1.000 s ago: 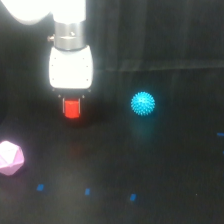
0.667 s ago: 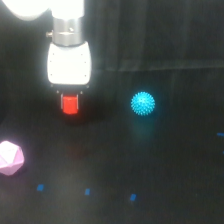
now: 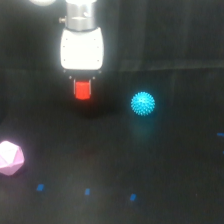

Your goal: Pick up the red object from the table

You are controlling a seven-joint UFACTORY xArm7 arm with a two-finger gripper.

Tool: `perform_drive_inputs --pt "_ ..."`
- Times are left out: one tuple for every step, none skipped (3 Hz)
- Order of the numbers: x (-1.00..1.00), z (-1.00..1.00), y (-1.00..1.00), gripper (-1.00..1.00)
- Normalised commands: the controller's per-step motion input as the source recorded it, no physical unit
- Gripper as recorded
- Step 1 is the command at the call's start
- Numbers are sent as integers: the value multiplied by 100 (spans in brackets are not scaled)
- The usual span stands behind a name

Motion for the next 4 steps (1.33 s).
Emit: perform_drive_inputs --pt "14 100 -8 -100" --pt "-1 91 -100 -100" --pt "-2 5 -46 -95" --pt "0 2 -15 -100"
